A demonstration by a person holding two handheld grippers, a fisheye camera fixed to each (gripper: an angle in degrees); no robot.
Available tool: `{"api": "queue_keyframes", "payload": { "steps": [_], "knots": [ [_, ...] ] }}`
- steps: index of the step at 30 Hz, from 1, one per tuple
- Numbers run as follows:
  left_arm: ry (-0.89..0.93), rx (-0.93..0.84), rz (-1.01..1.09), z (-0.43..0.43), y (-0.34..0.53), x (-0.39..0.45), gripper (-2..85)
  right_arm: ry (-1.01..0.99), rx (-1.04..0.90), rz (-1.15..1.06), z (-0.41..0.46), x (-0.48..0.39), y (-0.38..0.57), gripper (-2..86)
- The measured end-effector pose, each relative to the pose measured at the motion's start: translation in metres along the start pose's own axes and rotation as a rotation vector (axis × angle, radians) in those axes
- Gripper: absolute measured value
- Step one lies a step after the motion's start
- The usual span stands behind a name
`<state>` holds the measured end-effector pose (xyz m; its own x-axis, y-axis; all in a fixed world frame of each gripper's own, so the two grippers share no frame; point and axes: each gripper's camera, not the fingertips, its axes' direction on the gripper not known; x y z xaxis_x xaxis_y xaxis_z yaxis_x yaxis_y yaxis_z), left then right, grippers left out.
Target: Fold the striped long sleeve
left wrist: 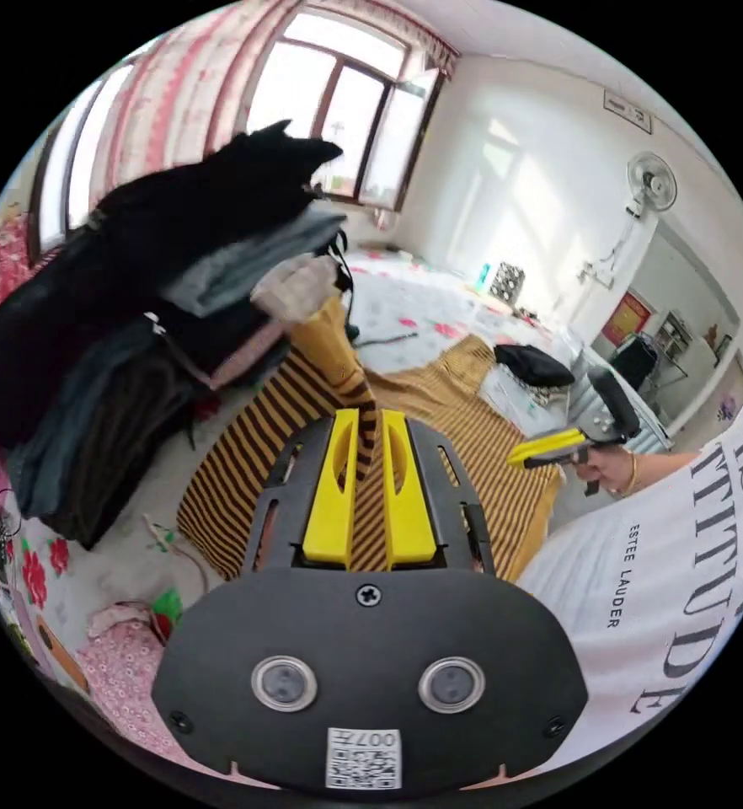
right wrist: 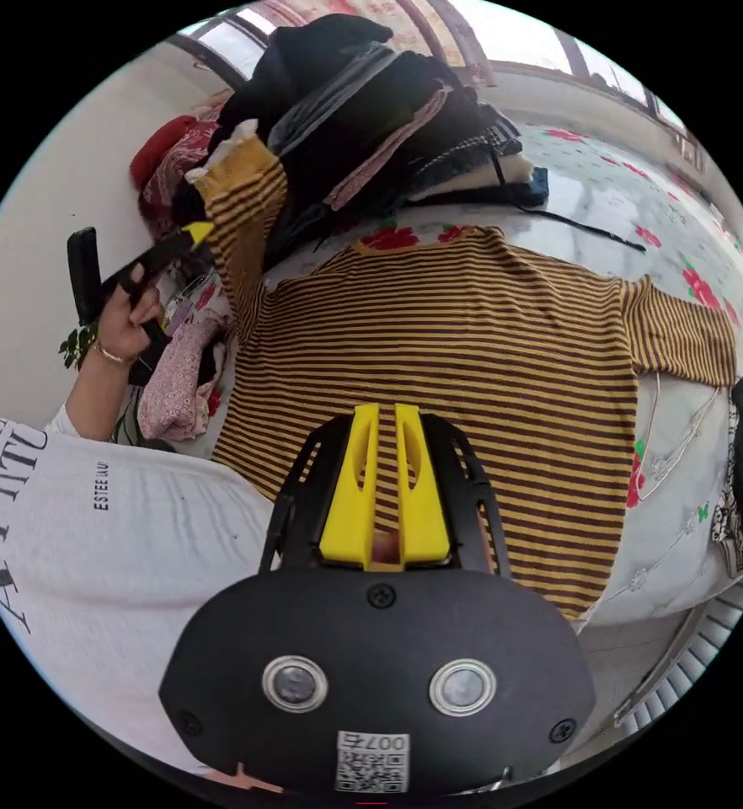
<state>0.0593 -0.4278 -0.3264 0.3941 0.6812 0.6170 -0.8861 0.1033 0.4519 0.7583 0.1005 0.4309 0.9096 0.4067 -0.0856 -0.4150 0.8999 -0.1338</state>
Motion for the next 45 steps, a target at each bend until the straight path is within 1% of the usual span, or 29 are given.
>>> {"api": "queue_keyframes", "payload": {
  "steps": [3,5,7,9,12,15,18,21,23,25,27,29,31,33,35,37,39,40,41,42,43,44,45],
  "knots": [
    [-0.002,-0.179,-0.023,0.072,0.016,0.032,0.2,-0.094,0.019,0.139,-0.010,0.044,0.001,3.1],
    [-0.014,-0.222,-0.048,0.088,0.031,0.039,-0.3,-0.113,0.041,0.210,-0.019,0.072,0.003,4.0],
    [-0.059,-0.260,-0.092,0.095,0.046,0.033,-0.5,-0.108,0.043,0.236,-0.023,0.088,0.001,4.6],
    [-0.146,-0.307,-0.188,0.095,0.062,0.008,-0.5,-0.111,0.030,0.245,-0.022,0.103,-0.006,5.3],
    [-0.243,-0.328,-0.327,0.086,0.076,-0.030,-0.4,-0.129,0.008,0.257,-0.017,0.126,-0.030,6.4],
    [-0.296,-0.340,-0.433,0.081,0.083,-0.056,-0.4,-0.152,0.042,0.284,-0.024,0.153,-0.059,6.9],
    [-0.325,-0.331,-0.527,0.081,0.089,-0.062,-0.8,-0.114,0.116,0.338,-0.047,0.195,-0.081,7.2],
    [-0.291,-0.292,-0.637,0.085,0.096,-0.060,-0.9,-0.014,0.154,0.432,-0.075,0.262,-0.094,7.3],
    [-0.311,-0.312,-0.670,0.093,0.097,-0.056,-1.0,0.099,0.185,0.539,-0.103,0.322,-0.095,7.4],
    [-0.347,-0.370,-0.681,0.104,0.096,-0.052,-1.0,0.147,0.222,0.642,-0.123,0.363,-0.090,7.4],
    [-0.370,-0.439,-0.711,0.117,0.092,-0.050,-1.0,0.156,0.279,0.754,-0.138,0.400,-0.080,7.5],
    [-0.337,-0.468,-0.749,0.127,0.090,-0.053,-1.0,0.122,0.340,0.883,-0.147,0.440,-0.066,7.4],
    [-0.309,-0.497,-0.805,0.137,0.092,-0.057,-1.0,0.086,0.368,0.938,-0.145,0.458,-0.058,7.1],
    [-0.306,-0.533,-0.835,0.150,0.095,-0.060,-1.0,0.053,0.423,0.938,-0.143,0.465,-0.054,6.6],
    [-0.335,-0.522,-0.830,0.150,0.094,-0.058,-1.0,0.045,0.485,0.919,-0.140,0.464,-0.051,5.4],
    [-0.352,-0.537,-0.822,0.152,0.091,-0.058,-1.0,0.060,0.498,0.947,-0.139,0.465,-0.046,3.3],
    [-0.370,-0.560,-0.793,0.154,0.089,-0.059,-1.0,-0.004,0.500,0.953,-0.139,0.468,-0.043,1.8],
    [-0.373,-0.563,-0.789,0.154,0.088,-0.059,-1.0,-0.062,0.543,0.948,-0.144,0.467,-0.042,1.3],
    [-0.379,-0.567,-0.784,0.154,0.088,-0.059,-1.0,-0.099,0.624,0.920,-0.154,0.458,-0.044,0.8],
    [-0.384,-0.569,-0.786,0.152,0.089,-0.060,-1.0,-0.115,0.658,0.892,-0.160,0.452,-0.047,0.7],
    [-0.386,-0.568,-0.790,0.150,0.090,-0.059,-1.0,-0.135,0.690,0.808,-0.171,0.434,-0.059,0.5],
    [-0.390,-0.552,-0.795,0.145,0.091,-0.058,-1.0,-0.129,0.680,0.677,-0.182,0.407,-0.079,0.3],
    [-0.385,-0.523,-0.789,0.139,0.091,-0.056,-1.0,-0.118,0.666,0.604,-0.186,0.389,-0.091,0.3]
  ]
}}
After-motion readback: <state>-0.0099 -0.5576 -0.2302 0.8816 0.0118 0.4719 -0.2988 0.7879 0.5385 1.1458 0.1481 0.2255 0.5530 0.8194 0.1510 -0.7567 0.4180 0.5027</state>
